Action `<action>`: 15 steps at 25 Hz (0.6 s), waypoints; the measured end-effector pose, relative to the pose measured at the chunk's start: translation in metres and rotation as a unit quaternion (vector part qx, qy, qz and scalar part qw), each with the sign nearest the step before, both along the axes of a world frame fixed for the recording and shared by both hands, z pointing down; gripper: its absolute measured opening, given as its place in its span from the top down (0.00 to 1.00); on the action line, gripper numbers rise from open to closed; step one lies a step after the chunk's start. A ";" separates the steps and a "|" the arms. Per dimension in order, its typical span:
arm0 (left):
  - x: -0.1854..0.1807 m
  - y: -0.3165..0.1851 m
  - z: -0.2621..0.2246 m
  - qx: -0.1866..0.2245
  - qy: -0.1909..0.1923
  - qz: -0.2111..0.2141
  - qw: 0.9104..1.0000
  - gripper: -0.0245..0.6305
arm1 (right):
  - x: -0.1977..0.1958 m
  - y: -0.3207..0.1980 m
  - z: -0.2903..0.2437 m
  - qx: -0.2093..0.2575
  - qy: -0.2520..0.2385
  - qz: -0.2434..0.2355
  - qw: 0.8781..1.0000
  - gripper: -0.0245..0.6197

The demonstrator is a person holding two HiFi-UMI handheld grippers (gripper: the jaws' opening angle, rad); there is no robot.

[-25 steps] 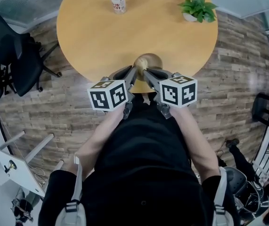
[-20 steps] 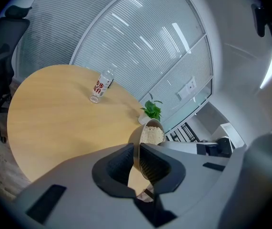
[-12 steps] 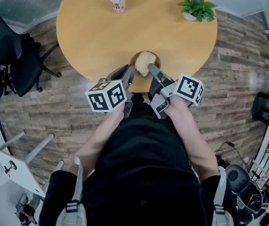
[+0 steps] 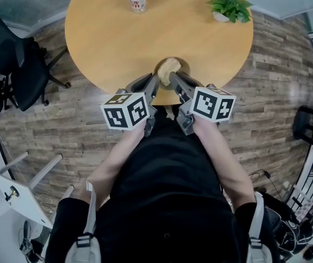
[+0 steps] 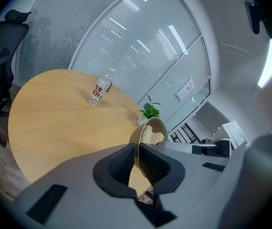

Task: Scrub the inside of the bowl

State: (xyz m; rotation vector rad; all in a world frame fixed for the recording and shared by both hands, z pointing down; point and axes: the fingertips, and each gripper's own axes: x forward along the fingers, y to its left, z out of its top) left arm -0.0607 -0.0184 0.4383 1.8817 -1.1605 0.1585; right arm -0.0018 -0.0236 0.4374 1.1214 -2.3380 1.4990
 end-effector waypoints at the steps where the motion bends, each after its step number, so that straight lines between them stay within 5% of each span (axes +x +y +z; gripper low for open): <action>1: 0.001 -0.001 0.001 -0.001 0.000 0.001 1.000 0.90 | -0.001 0.000 0.002 0.022 0.031 -0.027 0.999 0.92; 4: 0.001 0.001 0.002 -0.005 0.000 0.001 1.000 0.90 | -0.004 0.005 0.007 0.092 0.139 -0.115 0.979 0.92; 8: 0.001 0.002 0.004 -0.012 0.005 0.002 1.000 0.90 | -0.007 0.011 0.014 0.173 0.269 -0.227 0.920 0.92; 13: -0.002 0.004 0.006 -0.016 0.005 -0.005 1.000 0.90 | -0.016 0.022 0.015 0.214 0.323 -0.313 0.867 0.92; 15: -0.003 0.004 0.006 -0.018 0.004 -0.006 1.000 0.90 | -0.015 0.024 0.017 0.237 0.359 -0.356 0.829 0.92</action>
